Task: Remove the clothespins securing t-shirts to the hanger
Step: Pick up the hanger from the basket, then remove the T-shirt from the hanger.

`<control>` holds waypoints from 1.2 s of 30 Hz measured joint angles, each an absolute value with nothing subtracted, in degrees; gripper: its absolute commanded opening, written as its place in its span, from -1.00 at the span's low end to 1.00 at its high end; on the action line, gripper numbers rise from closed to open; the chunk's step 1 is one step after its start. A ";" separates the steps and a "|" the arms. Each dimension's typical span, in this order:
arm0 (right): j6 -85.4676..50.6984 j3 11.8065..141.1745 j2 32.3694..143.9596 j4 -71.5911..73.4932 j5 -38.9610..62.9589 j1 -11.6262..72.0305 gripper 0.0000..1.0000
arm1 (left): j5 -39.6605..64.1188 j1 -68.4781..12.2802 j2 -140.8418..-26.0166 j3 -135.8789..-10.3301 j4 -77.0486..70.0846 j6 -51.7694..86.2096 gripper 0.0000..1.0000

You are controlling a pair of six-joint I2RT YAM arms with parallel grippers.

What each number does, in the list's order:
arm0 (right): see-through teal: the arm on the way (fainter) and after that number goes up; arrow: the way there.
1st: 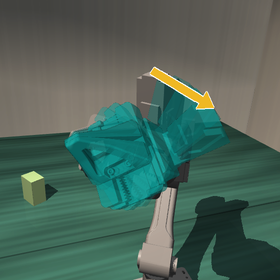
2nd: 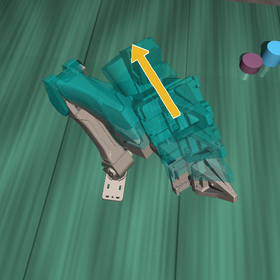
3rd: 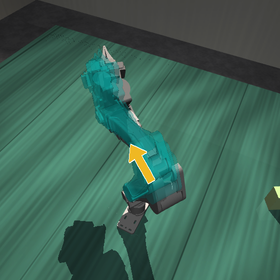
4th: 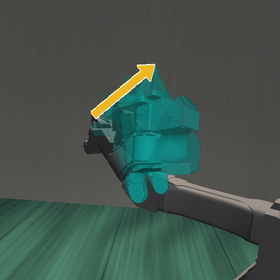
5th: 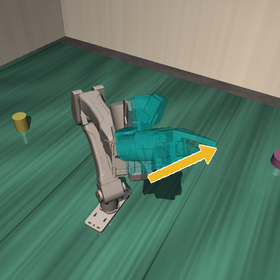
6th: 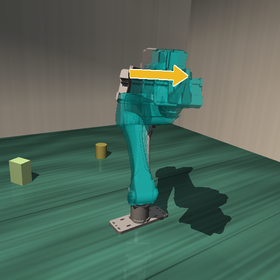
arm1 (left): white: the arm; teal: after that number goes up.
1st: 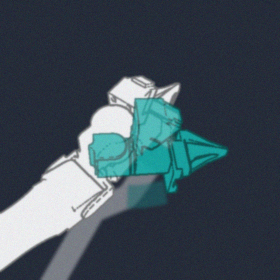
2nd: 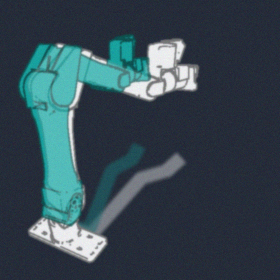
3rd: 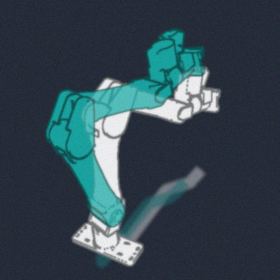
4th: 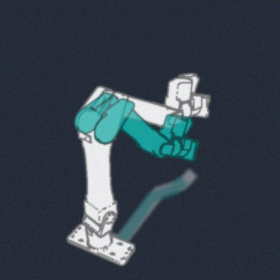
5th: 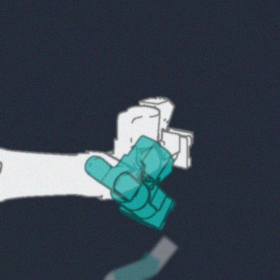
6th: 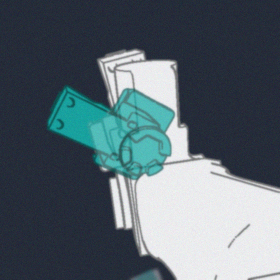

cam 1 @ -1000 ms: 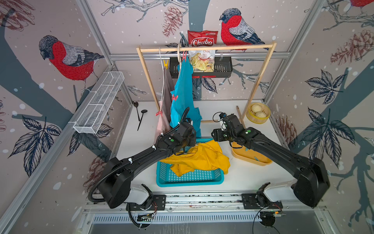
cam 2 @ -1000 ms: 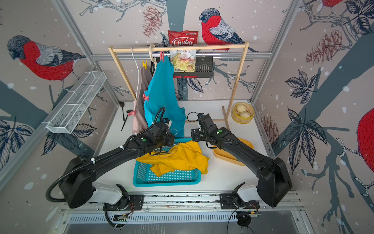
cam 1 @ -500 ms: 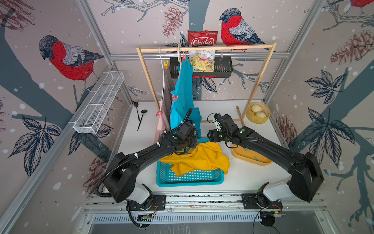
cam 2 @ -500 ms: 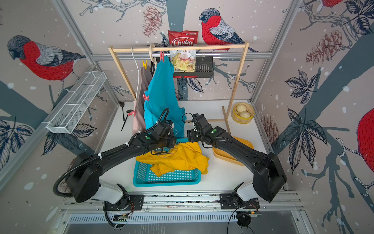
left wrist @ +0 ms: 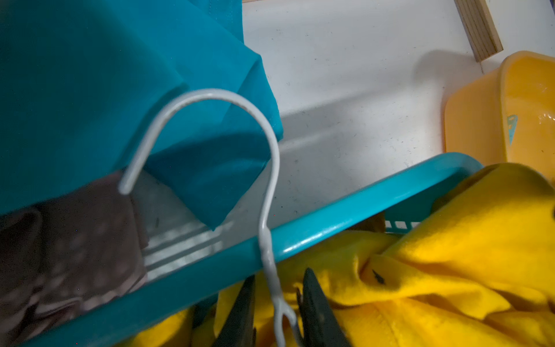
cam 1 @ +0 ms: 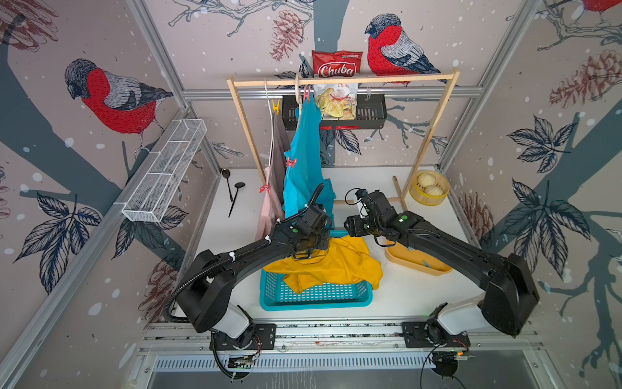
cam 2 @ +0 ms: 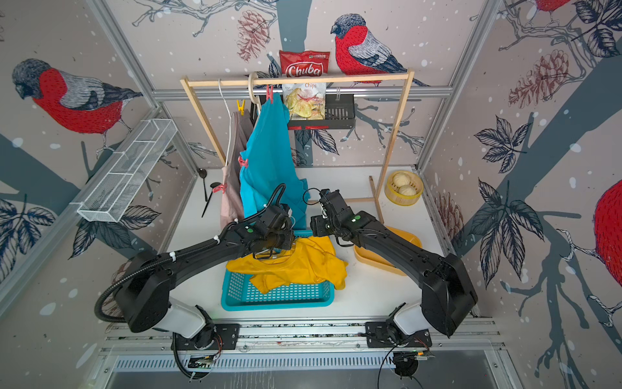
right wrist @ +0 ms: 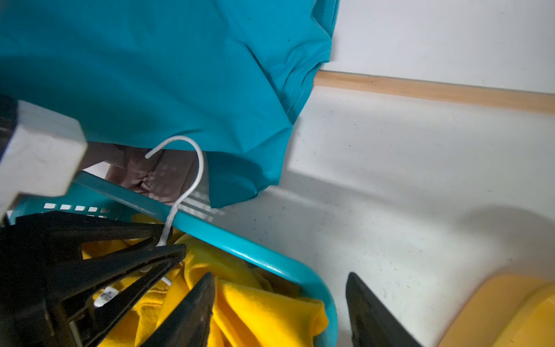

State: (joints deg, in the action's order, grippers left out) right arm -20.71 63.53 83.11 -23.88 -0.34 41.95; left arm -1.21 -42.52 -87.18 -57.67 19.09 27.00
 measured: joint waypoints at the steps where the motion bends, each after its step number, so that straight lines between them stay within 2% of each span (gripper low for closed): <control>1: -20.71 63.53 82.98 -23.88 -0.23 41.95 0.37 | -1.06 -42.52 -87.33 -57.67 18.90 27.00 -0.65; 4: -20.67 63.51 82.28 -23.83 -0.21 41.95 0.38 | -0.80 -42.22 -87.42 -57.69 18.57 27.68 -0.91; 7: -20.45 63.42 81.19 -23.68 -0.21 41.95 0.37 | -0.36 -41.87 -86.63 -58.33 18.22 27.42 -1.00; 15: -19.35 64.16 74.89 -22.92 1.37 41.95 0.38 | -0.89 -41.85 -73.52 -58.17 15.99 21.74 -1.00; 21: -16.36 65.93 66.37 -19.31 11.66 42.00 0.38 | -1.37 -41.85 -59.22 -54.78 10.02 16.29 -1.00; 27: -12.14 72.99 63.68 -19.09 20.51 43.51 0.50 | 1.52 -41.85 -49.10 -52.47 2.37 11.57 -1.00; 32: -9.08 76.07 62.50 -21.50 19.59 43.94 0.50 | 1.76 -41.85 -47.24 -58.33 2.46 8.25 -1.00; 36: -7.42 78.81 62.37 -22.17 18.39 44.01 0.51 | 3.95 -41.85 -50.39 -72.49 8.47 3.79 -1.00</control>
